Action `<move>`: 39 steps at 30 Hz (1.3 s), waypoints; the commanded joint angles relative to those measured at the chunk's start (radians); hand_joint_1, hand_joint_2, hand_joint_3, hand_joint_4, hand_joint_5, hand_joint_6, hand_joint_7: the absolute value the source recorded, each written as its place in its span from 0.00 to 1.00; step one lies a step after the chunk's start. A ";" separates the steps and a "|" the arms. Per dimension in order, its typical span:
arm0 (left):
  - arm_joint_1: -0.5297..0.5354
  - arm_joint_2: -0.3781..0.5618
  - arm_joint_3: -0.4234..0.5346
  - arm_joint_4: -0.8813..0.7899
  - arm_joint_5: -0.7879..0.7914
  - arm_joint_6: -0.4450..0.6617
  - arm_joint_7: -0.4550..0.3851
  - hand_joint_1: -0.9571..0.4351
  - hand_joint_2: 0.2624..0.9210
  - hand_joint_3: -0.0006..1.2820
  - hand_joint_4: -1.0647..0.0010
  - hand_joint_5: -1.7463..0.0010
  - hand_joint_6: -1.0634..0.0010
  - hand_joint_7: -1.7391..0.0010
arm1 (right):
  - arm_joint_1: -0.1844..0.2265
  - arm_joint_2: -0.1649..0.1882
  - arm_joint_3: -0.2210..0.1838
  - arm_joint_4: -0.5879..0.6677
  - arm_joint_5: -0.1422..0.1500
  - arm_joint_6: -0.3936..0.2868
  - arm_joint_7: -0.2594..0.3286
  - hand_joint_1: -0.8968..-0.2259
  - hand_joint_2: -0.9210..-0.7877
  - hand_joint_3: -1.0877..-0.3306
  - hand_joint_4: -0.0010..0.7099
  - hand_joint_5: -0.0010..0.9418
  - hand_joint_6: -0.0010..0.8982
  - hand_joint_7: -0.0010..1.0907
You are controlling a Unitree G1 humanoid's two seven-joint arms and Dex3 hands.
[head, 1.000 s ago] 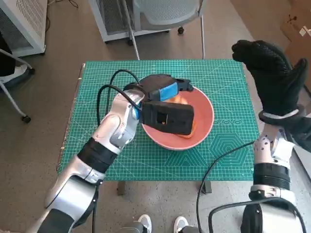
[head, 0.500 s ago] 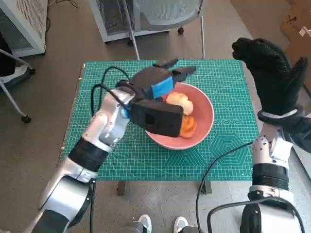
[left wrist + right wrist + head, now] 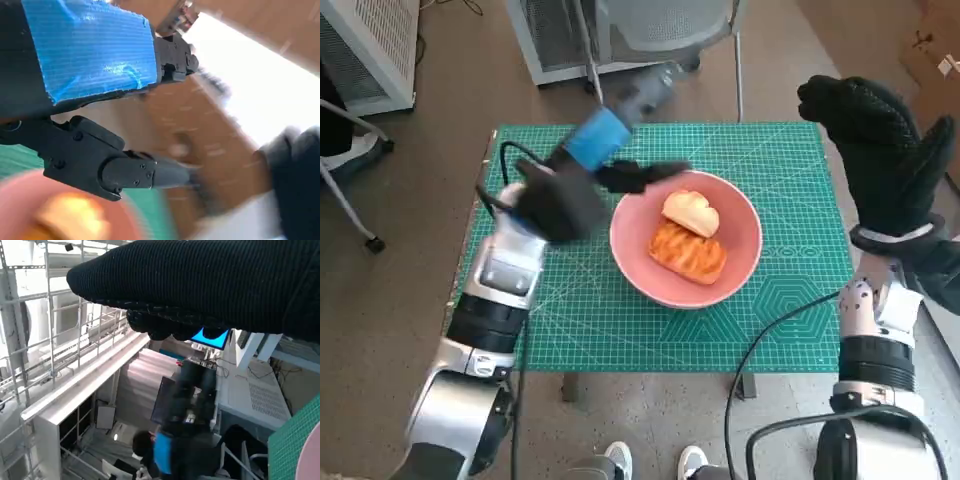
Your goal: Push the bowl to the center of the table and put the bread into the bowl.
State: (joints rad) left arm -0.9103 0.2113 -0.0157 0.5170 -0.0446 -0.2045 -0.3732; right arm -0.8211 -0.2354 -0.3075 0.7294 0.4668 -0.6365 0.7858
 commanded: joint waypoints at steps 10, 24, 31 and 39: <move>0.106 -0.035 0.158 -0.145 -0.253 -0.070 -0.076 0.12 1.00 0.33 1.00 1.00 0.94 0.96 | -0.020 0.000 0.025 0.004 -0.035 0.010 -0.042 0.35 0.00 0.59 0.40 0.01 0.45 0.01; 0.166 -0.038 0.160 -0.204 -0.275 -0.059 -0.087 0.19 1.00 0.19 1.00 1.00 1.00 0.93 | -0.029 0.004 0.040 0.003 -0.061 0.012 -0.075 0.36 0.00 0.60 0.40 0.00 0.46 0.01; 0.180 -0.038 0.161 -0.214 -0.284 -0.057 -0.082 0.20 1.00 0.14 1.00 1.00 1.00 0.92 | -0.029 -0.001 0.050 -0.019 -0.080 0.022 -0.103 0.37 0.00 0.60 0.39 0.00 0.46 0.01; 0.206 -0.043 0.158 -0.247 -0.284 -0.054 -0.073 0.20 1.00 0.13 1.00 1.00 1.00 0.92 | -0.027 -0.011 0.055 -0.042 -0.100 0.035 -0.137 0.36 0.00 0.60 0.39 0.00 0.47 0.01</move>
State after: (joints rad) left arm -0.7238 0.1754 0.1406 0.2941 -0.3227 -0.2602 -0.4509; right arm -0.8494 -0.2380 -0.2579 0.6979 0.3840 -0.6172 0.6642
